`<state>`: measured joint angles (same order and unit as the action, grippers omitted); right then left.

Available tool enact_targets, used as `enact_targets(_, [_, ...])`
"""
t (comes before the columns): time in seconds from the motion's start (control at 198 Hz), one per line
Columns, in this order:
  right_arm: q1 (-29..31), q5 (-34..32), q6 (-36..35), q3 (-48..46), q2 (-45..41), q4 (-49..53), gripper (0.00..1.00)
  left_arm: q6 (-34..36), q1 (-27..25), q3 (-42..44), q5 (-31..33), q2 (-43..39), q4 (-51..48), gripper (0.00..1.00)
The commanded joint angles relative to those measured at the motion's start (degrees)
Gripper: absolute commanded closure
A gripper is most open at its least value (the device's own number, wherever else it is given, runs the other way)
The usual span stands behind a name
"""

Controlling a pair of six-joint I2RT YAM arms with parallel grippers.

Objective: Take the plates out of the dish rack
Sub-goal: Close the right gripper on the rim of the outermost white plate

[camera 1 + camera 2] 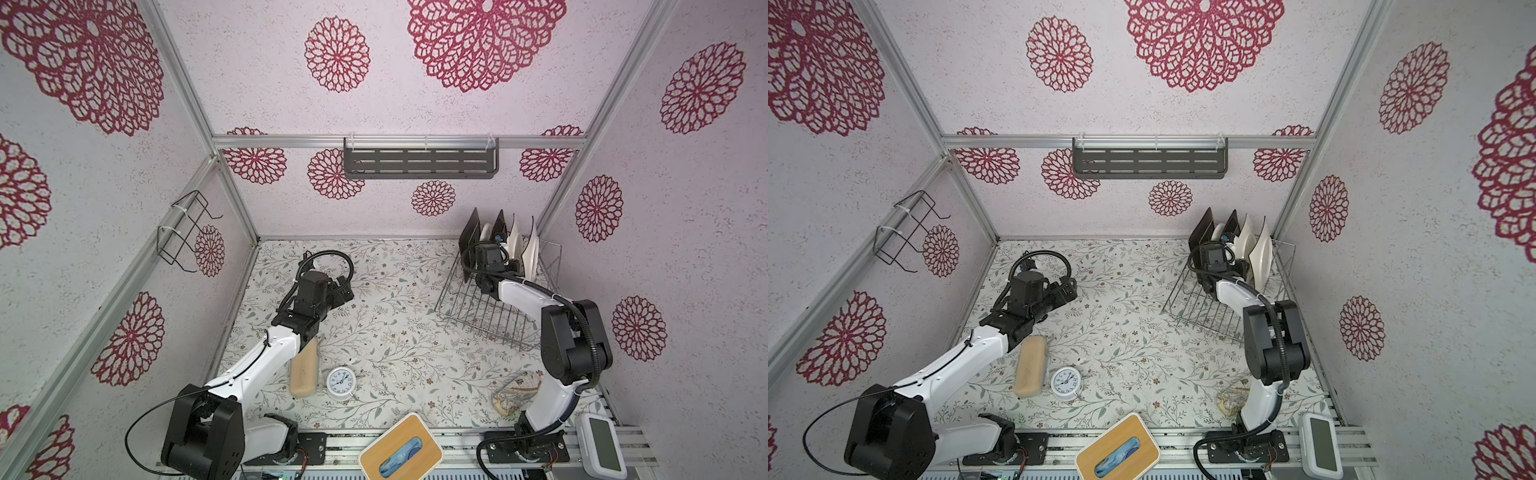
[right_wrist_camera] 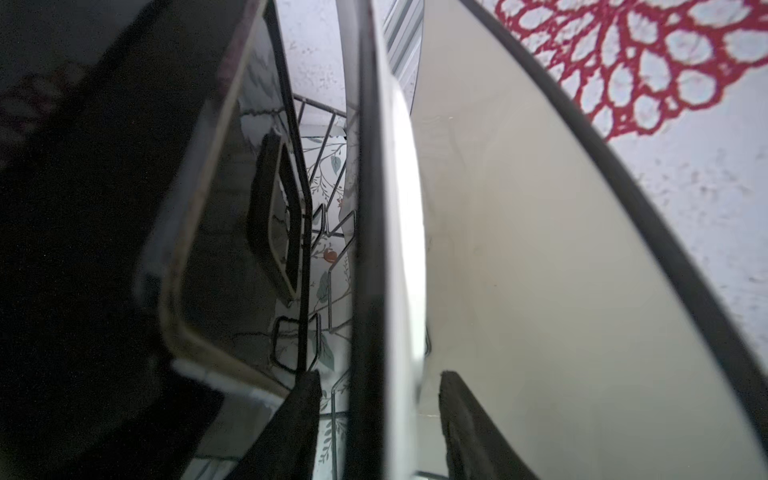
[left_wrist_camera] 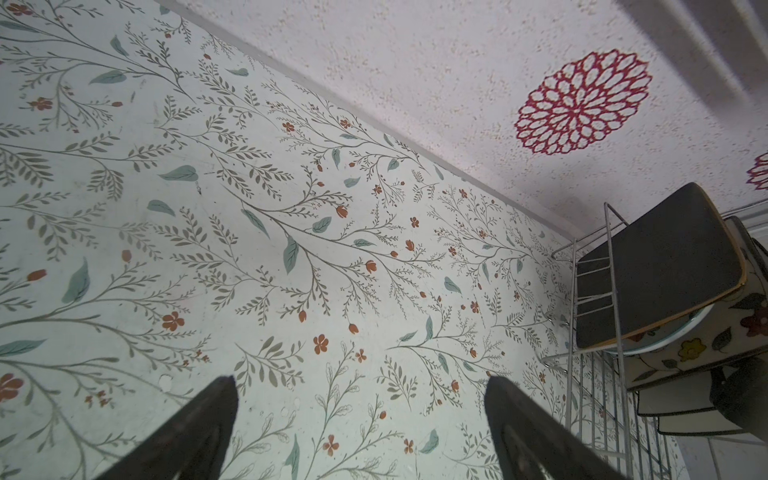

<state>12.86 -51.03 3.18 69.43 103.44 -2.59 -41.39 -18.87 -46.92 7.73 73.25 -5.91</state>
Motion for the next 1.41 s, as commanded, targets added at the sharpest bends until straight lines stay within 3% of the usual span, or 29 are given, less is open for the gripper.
enact_targets(0.0, [-0.36, -1.44, -2.00, -0.87, 0.29, -3.66, 0.54, -0.06, -0.38, -1.11, -0.49, -0.87, -1.06, 0.03])
enact_targets(0.925, [-0.43, -3.47, -5.11, -3.95, -0.09, -10.50, 0.74, -0.19, -0.46, -0.72, 0.04, -2.06, -1.56, 0.03])
enact_targets(1.203, [-0.32, -5.03, -6.17, -4.63, -0.40, -12.45, 0.89, -0.27, -0.46, -0.72, 0.24, -2.52, -1.64, 0.03])
enact_targets(1.315, [-0.36, -5.81, -6.39, -4.96, -0.57, -13.61, 1.00, -0.30, -0.40, -0.76, 0.20, -2.68, -1.68, 0.03])
enact_targets(1.406, [-0.37, -6.01, -6.27, -5.26, -0.85, -14.43, 1.00, -0.29, -0.40, -0.81, 0.42, -2.90, -1.80, 0.03])
